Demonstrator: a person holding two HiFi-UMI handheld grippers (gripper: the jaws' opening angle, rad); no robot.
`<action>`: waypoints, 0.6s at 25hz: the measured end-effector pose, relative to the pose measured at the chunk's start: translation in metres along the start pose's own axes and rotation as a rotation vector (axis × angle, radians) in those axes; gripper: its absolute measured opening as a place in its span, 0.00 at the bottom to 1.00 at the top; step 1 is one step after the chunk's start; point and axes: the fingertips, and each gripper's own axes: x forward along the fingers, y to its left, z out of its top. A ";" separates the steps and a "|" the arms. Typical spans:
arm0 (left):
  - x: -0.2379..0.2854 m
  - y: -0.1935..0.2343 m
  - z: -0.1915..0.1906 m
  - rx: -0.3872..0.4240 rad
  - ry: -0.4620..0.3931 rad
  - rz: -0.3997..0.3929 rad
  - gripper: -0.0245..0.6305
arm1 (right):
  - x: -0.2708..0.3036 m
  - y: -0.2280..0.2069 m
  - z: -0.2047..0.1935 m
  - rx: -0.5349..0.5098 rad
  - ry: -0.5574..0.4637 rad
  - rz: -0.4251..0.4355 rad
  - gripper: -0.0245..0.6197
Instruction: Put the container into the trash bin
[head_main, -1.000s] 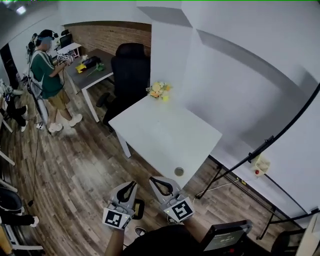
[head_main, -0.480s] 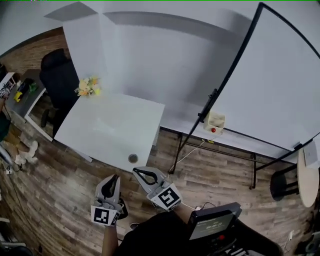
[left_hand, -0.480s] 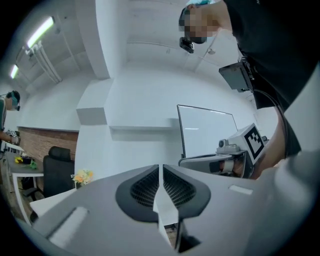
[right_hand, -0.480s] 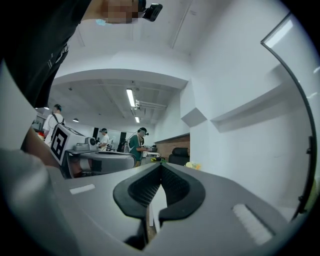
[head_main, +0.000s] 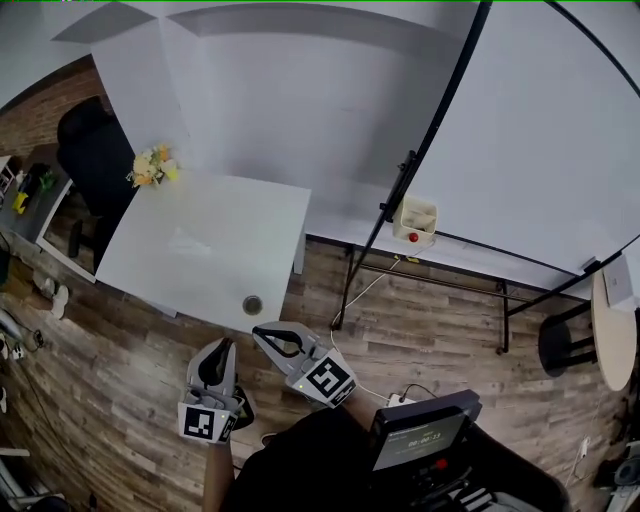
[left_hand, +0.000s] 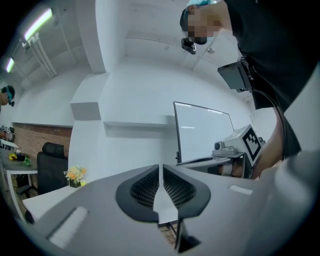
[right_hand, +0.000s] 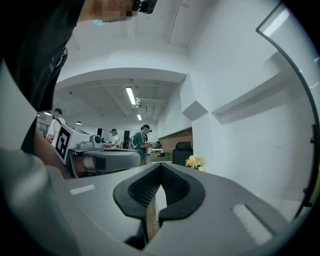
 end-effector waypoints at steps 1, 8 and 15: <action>-0.001 0.001 0.000 0.001 0.001 0.005 0.07 | 0.002 0.001 0.000 -0.001 -0.002 0.005 0.06; -0.011 0.013 -0.001 0.001 0.002 0.039 0.07 | 0.016 0.008 0.001 -0.010 -0.007 0.048 0.05; -0.020 0.016 -0.006 0.005 0.023 0.066 0.07 | 0.020 0.015 -0.002 -0.007 0.001 0.069 0.05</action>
